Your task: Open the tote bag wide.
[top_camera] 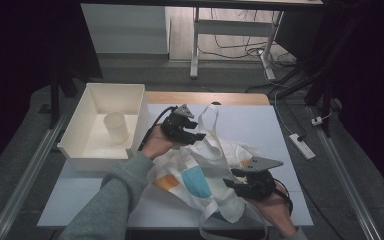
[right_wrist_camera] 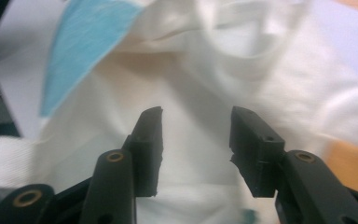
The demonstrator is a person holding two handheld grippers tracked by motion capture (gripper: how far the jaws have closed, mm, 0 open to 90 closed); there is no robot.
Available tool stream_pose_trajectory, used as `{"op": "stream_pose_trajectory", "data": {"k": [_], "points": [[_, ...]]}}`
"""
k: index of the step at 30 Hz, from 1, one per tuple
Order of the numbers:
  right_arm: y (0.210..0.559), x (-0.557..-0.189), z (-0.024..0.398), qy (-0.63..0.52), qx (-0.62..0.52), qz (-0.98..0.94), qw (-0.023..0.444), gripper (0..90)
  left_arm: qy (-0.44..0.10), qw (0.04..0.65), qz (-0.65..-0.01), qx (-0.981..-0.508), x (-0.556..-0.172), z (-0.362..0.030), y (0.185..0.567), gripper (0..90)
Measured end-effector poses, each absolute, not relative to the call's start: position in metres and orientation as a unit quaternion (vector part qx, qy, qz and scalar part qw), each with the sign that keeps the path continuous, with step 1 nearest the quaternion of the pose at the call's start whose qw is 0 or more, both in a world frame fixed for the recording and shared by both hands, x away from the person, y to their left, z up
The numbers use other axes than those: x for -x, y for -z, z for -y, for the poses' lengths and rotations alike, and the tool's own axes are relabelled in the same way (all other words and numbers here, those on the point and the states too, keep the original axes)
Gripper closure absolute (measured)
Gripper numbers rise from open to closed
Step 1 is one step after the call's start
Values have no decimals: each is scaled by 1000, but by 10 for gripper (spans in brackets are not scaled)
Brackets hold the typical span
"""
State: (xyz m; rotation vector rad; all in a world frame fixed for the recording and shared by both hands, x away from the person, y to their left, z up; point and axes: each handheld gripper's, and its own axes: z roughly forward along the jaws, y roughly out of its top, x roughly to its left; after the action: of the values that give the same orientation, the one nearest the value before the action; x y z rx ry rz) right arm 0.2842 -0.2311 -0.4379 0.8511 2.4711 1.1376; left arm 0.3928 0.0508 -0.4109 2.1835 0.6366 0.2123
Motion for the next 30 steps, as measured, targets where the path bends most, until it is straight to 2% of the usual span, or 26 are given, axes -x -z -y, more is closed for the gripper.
{"op": "stream_pose_trajectory", "data": {"k": [9,13,16,20,23,26,30], "points": [[444,-304,232,-361,-339,-850,177,400,-56,391,-201,-896,-332,-48,419,319],[451,-309,227,-328,-352,-854,198,393,-61,369,-194,-907,-312,-53,426,312],[456,-314,228,-310,-357,-857,206,450,-66,358,-201,-910,-305,-57,435,407],[459,-318,229,-301,-359,-860,201,626,-62,353,-201,-912,-304,-64,443,628],[459,-319,232,-290,-364,-857,223,714,-65,337,-199,-918,-303,-65,453,777],[462,-322,240,-282,-371,-857,218,851,-56,322,-193,-925,-300,-63,464,849],[467,-325,252,-282,-383,-855,206,880,-79,305,-194,-929,-294,-66,477,877]]}}
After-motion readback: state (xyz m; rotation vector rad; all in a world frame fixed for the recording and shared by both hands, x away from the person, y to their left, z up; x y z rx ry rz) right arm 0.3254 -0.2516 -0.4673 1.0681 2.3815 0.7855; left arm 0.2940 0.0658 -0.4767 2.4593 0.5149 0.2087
